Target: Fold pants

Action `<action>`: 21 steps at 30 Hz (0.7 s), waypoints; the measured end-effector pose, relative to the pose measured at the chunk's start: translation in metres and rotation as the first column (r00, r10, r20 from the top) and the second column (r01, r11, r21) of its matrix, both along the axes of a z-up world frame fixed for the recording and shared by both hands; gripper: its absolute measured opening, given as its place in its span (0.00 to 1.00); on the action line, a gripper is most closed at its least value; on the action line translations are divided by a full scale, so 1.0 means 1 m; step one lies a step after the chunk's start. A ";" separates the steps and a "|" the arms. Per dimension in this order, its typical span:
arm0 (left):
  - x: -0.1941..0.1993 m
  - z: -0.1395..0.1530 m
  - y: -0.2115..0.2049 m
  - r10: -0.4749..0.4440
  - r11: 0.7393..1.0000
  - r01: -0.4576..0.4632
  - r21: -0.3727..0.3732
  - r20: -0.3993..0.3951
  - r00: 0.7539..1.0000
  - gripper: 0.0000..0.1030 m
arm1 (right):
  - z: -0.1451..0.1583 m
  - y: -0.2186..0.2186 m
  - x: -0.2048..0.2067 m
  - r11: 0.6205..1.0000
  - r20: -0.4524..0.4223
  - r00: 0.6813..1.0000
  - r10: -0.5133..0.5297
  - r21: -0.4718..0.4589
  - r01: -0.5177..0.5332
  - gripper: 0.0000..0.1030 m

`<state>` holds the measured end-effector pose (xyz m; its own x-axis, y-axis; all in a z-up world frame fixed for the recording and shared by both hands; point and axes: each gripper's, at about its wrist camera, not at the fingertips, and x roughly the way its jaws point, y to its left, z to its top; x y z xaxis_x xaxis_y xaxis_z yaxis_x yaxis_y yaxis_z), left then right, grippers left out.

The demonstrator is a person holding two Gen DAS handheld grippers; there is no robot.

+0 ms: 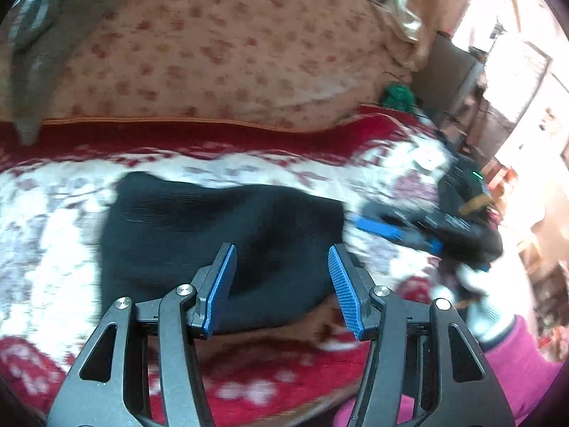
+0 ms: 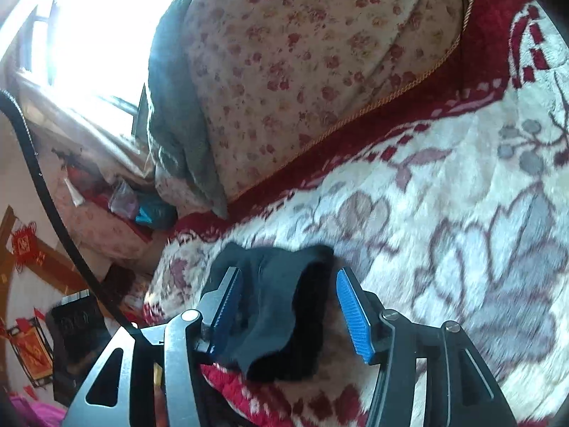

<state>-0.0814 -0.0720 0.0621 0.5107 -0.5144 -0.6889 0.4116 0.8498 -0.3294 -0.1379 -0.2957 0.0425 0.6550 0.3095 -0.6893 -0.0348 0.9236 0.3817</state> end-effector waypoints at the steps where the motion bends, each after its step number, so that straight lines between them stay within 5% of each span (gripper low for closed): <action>1: 0.006 -0.003 0.011 0.045 0.999 -0.045 0.020 -0.003 0.999 0.52 | -0.004 0.005 0.000 1.000 -0.009 1.000 0.011 -0.005 -0.012 0.56; 3: 0.014 -0.010 0.027 0.111 0.993 -0.110 0.051 -0.005 0.994 0.52 | -0.015 0.011 0.003 0.999 -0.038 0.999 0.022 -0.028 -0.023 0.67; 8: 0.033 -0.031 0.053 0.226 0.969 -0.224 0.108 -0.008 0.974 0.52 | -0.037 0.019 0.016 0.999 -0.078 0.996 0.038 -0.036 -0.041 0.67; 10: 0.039 -0.040 0.057 0.252 0.961 -0.248 0.119 -0.018 0.968 0.52 | -0.042 0.023 0.023 0.997 -0.070 0.996 0.055 -0.046 -0.058 0.41; 13: 0.045 -0.049 0.062 0.282 0.952 -0.277 0.135 -0.026 0.959 0.52 | -0.040 0.037 0.033 0.984 -0.054 0.995 0.080 -0.158 -0.088 0.29; 21: 0.057 -0.062 0.064 0.314 0.943 -0.305 0.135 -0.053 0.948 0.52 | -0.032 0.057 0.060 0.930 -0.039 0.995 0.094 -0.353 -0.101 0.26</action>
